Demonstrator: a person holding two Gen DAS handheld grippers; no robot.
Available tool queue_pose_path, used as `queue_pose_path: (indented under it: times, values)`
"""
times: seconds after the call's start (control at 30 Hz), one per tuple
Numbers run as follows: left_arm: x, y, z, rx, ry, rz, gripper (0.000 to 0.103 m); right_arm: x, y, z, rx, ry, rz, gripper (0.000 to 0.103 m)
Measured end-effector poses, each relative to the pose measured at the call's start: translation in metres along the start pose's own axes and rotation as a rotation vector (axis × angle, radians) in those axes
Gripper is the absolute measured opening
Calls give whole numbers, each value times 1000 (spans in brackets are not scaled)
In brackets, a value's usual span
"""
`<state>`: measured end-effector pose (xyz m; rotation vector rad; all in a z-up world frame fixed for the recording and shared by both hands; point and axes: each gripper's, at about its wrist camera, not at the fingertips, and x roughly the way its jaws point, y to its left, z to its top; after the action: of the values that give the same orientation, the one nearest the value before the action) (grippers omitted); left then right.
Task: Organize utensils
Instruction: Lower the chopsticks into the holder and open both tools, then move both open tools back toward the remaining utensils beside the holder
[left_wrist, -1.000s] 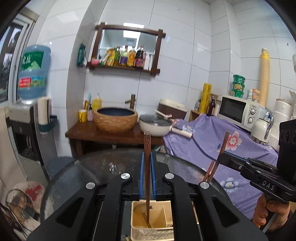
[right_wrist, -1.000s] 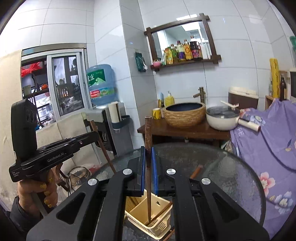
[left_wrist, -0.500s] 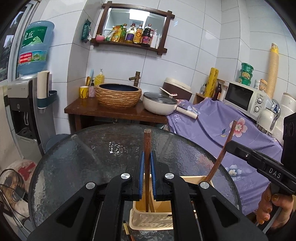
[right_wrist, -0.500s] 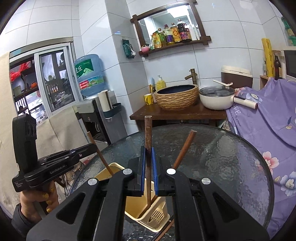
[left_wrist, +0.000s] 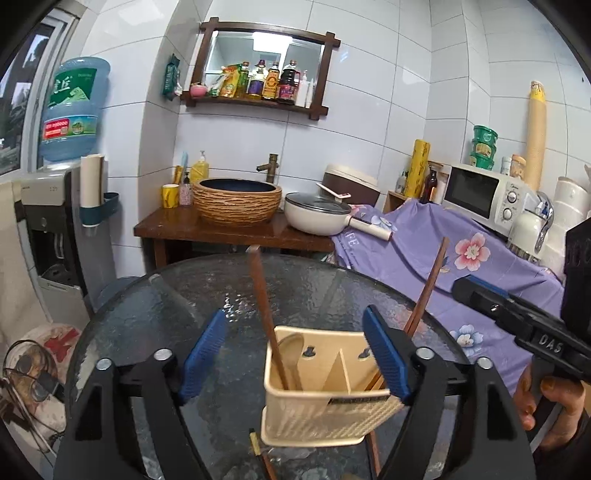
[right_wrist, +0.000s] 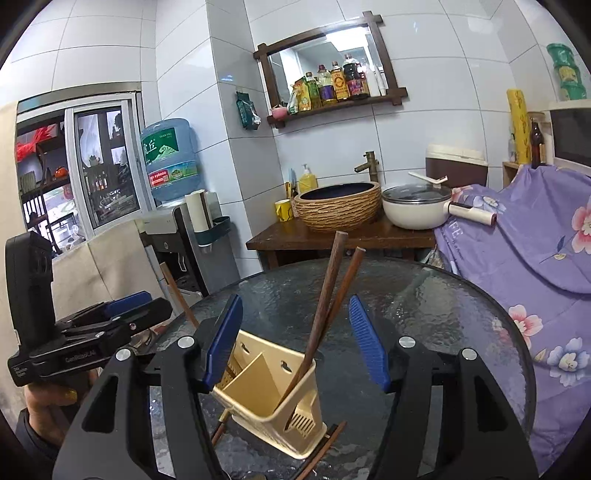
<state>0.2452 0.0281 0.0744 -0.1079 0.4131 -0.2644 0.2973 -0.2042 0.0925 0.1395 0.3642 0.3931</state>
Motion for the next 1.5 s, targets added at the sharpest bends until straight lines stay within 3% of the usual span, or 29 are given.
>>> queue_pose_path:
  times: [0.13, 0.3, 0.47, 0.6, 1.07, 1.5]
  values:
    - [-6, 8, -25, -5, 61, 51, 84, -20, 10, -21, -39, 5, -10, 61]
    - [1, 29, -69, -31, 196, 128, 81, -18, 9, -67, -45, 127, -13, 61]
    - [17, 42, -111, -41, 331, 161, 62, 11, -1, -126, -10, 328, -75, 61]
    - [24, 46, -133, -44, 396, 159, 54, 23, -6, -156, -21, 401, -121, 61]
    - [26, 32, -162, -18, 450, 141, 53, 39, 11, -184, -99, 485, -166, 61]
    - [29, 21, -167, -21, 455, 129, 51, 40, 17, -183, -114, 486, -170, 61]
